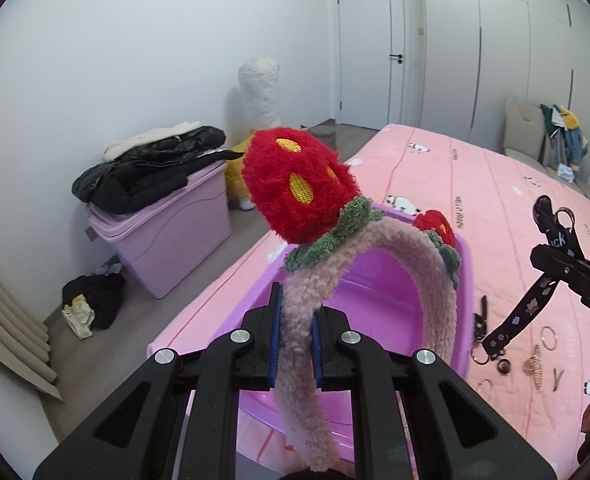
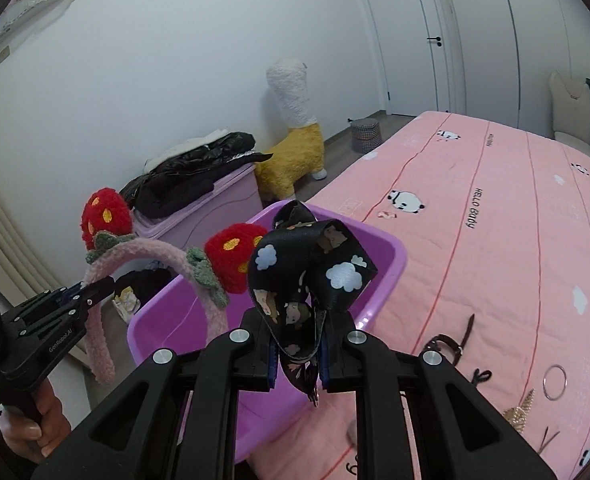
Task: Organize jewelry
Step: 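Carry the lanyard and headband into the purple tub and open both tools, then withdraw both tools from the tub back over the bed, then grasp the brown hair clip with the right tool while the left tool grasps the grey sloth badge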
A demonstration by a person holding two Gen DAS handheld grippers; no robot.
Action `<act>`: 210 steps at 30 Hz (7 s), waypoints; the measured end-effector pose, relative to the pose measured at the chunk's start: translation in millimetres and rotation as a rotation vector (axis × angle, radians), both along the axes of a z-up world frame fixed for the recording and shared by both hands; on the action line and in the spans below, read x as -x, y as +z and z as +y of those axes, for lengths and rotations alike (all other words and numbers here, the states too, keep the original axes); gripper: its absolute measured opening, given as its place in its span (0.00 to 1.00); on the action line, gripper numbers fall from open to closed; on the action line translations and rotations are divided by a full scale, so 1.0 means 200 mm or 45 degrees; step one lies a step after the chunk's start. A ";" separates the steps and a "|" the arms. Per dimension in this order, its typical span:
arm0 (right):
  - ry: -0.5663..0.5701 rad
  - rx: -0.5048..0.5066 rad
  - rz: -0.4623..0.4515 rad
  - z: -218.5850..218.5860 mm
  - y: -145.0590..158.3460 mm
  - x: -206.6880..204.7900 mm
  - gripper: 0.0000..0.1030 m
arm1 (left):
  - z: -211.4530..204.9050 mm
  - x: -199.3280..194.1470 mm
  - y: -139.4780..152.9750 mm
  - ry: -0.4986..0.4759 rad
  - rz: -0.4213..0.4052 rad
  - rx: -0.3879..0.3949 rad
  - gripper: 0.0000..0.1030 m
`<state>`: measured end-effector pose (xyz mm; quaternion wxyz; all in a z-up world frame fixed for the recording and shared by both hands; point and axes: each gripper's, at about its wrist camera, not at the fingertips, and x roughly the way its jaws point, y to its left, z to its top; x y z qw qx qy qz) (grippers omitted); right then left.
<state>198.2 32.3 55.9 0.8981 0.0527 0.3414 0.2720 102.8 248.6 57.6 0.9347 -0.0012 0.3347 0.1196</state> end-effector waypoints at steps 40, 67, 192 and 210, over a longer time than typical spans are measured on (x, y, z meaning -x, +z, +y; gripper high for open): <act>0.044 0.321 0.258 0.43 -0.41 -0.37 0.68 | 0.05 -0.17 -0.30 0.163 0.181 -0.081 0.91; -0.038 0.248 0.187 0.06 -0.29 0.06 0.68 | -0.19 0.13 -0.15 0.087 0.130 0.006 0.91; -0.843 0.285 0.594 -1.62 -1.73 -0.03 0.91 | -1.11 -0.56 -1.60 -0.219 0.648 0.016 0.95; -0.831 0.338 0.552 -1.57 -1.63 0.05 0.12 | -1.21 -0.35 -1.53 -0.298 0.560 -0.066 0.60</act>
